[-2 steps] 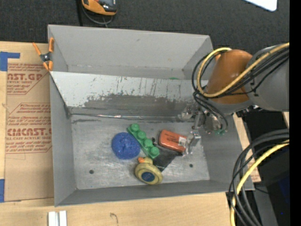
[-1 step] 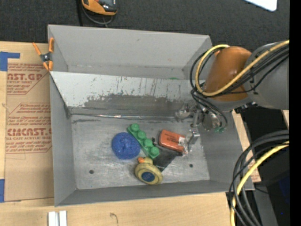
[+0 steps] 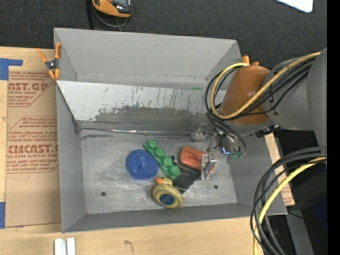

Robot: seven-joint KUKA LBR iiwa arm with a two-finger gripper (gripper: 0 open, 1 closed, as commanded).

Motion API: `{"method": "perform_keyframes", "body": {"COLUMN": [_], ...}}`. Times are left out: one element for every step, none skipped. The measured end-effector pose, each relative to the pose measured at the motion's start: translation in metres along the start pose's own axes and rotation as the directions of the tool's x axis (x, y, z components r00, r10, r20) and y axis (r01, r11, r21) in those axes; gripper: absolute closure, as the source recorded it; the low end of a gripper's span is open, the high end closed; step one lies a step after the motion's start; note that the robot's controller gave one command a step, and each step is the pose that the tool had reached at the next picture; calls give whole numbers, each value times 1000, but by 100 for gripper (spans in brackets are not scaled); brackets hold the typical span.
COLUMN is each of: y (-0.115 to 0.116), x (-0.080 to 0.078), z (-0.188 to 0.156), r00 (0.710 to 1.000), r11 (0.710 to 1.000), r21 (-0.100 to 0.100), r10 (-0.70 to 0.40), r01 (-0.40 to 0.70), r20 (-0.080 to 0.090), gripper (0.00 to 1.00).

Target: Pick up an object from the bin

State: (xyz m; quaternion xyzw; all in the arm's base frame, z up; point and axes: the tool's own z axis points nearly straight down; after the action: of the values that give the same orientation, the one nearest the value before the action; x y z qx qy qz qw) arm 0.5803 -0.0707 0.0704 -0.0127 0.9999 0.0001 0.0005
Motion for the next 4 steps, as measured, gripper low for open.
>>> {"method": "perform_keyframes", "body": {"y": [1, 1, 1, 1], "x": [3, 3, 4, 4], "z": [-4, -4, -7, -16], "r00": [1000, 1000, 1000, 1000], "r11": [1000, 1000, 1000, 1000], "r21": [2, 2, 2, 1], "r10": [14, 14, 14, 14], "r01": [-14, -14, -14, -14], "r20": [7, 7, 5, 2], "gripper": [100, 100, 100, 100]}}
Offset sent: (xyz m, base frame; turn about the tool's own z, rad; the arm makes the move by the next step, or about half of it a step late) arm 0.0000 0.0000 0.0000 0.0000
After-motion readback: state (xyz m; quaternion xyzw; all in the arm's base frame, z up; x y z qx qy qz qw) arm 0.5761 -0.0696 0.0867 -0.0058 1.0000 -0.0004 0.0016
